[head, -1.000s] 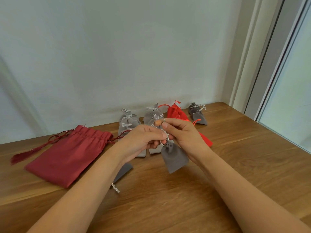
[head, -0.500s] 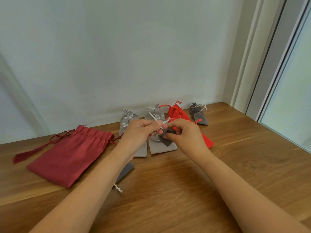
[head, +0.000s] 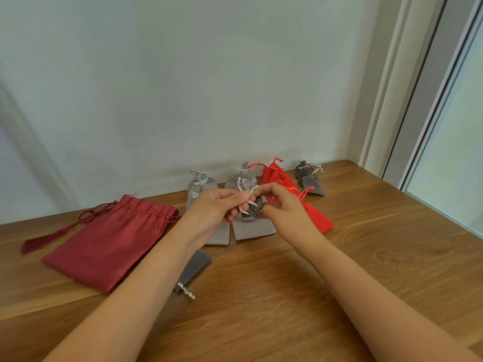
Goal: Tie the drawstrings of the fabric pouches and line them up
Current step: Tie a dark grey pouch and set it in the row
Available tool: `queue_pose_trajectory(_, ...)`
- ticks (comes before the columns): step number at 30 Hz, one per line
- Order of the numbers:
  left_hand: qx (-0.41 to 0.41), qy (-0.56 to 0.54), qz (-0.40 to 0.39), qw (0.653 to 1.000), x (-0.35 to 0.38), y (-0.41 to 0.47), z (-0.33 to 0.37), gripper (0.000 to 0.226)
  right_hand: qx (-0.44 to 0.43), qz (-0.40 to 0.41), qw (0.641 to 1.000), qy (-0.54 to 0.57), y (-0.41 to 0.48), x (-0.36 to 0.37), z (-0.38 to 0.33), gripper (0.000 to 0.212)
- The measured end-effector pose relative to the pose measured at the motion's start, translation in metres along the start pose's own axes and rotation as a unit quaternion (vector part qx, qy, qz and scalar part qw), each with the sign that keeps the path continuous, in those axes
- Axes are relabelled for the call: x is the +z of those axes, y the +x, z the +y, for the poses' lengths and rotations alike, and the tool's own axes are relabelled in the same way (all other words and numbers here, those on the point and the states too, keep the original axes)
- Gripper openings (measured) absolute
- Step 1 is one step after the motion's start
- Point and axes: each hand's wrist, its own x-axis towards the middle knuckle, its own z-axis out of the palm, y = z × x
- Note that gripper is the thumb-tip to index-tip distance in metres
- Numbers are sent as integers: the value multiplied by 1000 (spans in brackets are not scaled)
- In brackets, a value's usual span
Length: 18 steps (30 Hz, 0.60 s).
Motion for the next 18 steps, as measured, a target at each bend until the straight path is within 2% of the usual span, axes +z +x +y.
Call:
queue_pose_trajectory(4, 15, 46, 26, 998, -1, 0, -3, 15, -18, 31, 999, 24, 2, -5, -2, 13)
queue_pose_trajectory(8, 15, 54, 17, 998, 2, -2, -3, 11, -33, 36, 998, 24, 1, -6, -2, 12)
queue_pose_trajectory(12, -32, -30, -19, 999, 0, 0, -4, 10, -31, -4, 996, 84, -2, -6, -6, 12)
queue_pose_trajectory(15, -66, -106, -24, 992, -1, 1, -4, 10, -41, -23, 997, 58, -1, -7, -4, 11)
queue_pose_trajectory(18, -70, -117, -28, 990, -3, 2, -4, 16, -37, -35, 998, 38, -1, -7, -3, 14)
